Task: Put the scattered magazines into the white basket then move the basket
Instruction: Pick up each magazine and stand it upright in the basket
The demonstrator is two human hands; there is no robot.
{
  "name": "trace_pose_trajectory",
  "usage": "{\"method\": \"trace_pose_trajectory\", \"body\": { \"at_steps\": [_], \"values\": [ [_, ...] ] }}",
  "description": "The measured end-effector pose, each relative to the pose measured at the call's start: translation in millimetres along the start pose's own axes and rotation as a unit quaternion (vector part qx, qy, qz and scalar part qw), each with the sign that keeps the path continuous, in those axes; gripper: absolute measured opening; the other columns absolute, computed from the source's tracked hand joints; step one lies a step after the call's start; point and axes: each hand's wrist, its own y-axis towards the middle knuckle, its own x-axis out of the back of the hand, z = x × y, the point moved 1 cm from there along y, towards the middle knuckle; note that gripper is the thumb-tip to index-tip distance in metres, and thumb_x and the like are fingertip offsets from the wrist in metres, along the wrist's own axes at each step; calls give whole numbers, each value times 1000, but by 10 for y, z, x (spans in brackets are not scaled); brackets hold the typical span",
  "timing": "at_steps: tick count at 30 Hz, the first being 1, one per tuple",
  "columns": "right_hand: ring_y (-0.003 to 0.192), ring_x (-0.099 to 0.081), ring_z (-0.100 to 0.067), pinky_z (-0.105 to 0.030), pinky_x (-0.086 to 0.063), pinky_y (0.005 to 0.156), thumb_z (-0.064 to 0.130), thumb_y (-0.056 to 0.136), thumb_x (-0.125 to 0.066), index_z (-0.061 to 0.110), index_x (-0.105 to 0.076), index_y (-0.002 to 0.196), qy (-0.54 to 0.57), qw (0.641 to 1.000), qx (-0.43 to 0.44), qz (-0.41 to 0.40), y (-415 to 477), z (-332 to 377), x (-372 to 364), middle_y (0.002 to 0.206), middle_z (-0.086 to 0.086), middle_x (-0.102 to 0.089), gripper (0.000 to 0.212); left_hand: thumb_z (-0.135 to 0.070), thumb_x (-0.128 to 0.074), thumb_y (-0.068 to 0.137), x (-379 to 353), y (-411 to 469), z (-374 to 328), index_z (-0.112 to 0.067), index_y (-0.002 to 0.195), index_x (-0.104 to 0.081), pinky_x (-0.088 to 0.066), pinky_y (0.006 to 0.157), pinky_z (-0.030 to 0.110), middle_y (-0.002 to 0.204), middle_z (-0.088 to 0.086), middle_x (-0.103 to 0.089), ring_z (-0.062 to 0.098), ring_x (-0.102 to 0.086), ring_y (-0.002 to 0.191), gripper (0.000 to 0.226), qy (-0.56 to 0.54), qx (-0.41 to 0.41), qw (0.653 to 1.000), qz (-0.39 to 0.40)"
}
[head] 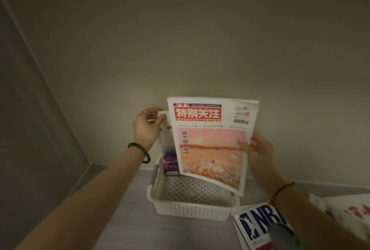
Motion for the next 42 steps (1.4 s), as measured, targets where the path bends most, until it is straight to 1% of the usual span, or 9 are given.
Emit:
{"method": "trace_pose_trajectory", "body": {
  "at_steps": [5, 10, 16, 19, 22, 25, 29, 37, 42],
  "values": [
    [62, -71, -16, -25, -56, 51, 13, 88, -54, 4, -55, 91, 17, 995, -94, -2, 156, -571, -357, 70, 0, -73, 10, -27, -53, 89, -55, -145, 414, -17, 110, -57, -53, 83, 30, 106, -1, -64, 17, -61, 98, 24, -19, 26, 999, 41],
    [80, -65, -26, -36, -55, 68, 13, 82, -63, 8, -60, 89, -113, 983, -135, -42, 264, -886, -510, 93, -12, -67, 9, -25, -70, 76, -162, -309, 802, -21, 103, -55, -44, 52, -1, 86, -19, -60, -5, -57, 80, 30, -24, 62, 996, 56],
    [87, -55, -25, -32, -49, 71, 6, 72, -71, 5, -46, 95, -208, 965, -88, -135, 354, -956, -414, 96, -9, -53, 35, -19, -60, 85, -302, -330, 1005, -19, 95, -57, -50, 52, 8, 86, -5, -64, 0, -62, 73, 11, 1, 62, 995, 83],
    [83, -55, -21, -19, -40, 59, 7, 77, -66, 12, -44, 93, -196, 967, -82, -140, 344, -976, -396, 86, -2, -54, 27, -20, -53, 89, -337, -281, 1021, -14, 101, -54, -54, 65, 22, 94, -2, -63, 14, -64, 83, 13, 28, 70, 992, 103],
    [85, -56, -17, -23, -45, 69, 10, 82, -61, 12, -51, 99, -175, 972, -44, -149, 286, -990, -421, 96, -3, -57, 20, -21, -48, 91, -360, -273, 1033, -17, 104, -47, -54, 72, 24, 98, -4, -60, 13, -61, 88, 13, 35, 72, 988, 131],
    [78, -58, -9, -15, -43, 63, 13, 86, -57, 19, -53, 90, -156, 979, -8, -134, 264, -949, -459, 86, 7, -60, 8, -27, -52, 89, -344, -290, 1033, -20, 101, -40, -50, 56, 11, 89, -15, -56, 0, -57, 80, 18, 31, 68, 988, 134],
    [73, -56, 3, -10, -40, 58, 11, 81, -63, 22, -55, 89, -166, 979, 2, -116, 329, -881, -420, 80, 14, -60, 16, -19, -49, 91, -311, -244, 1043, -19, 102, -44, -54, 74, 28, 95, -7, -58, 11, -60, 87, 12, -4, 95, 988, 119],
    [46, -57, 3, 0, -36, 40, 18, 82, -63, 14, -58, 61, -232, 969, 29, -78, 407, -671, -261, 55, 8, -57, 21, -15, -44, 93, -340, -242, 971, -22, 105, -50, -48, 61, 4, 92, -20, -59, -8, -57, 82, 15, -35, 48, 993, 106],
    [75, -59, -18, -14, -42, 58, 15, 83, -61, 6, -60, 106, -295, 955, -35, 14, 361, -842, -218, 95, -4, -66, 24, -29, -37, 96, -364, -298, 1071, -14, 113, -51, -43, 70, 13, 104, -5, -59, 8, -57, 90, 27, 39, 60, 986, 152]
  ]
}}
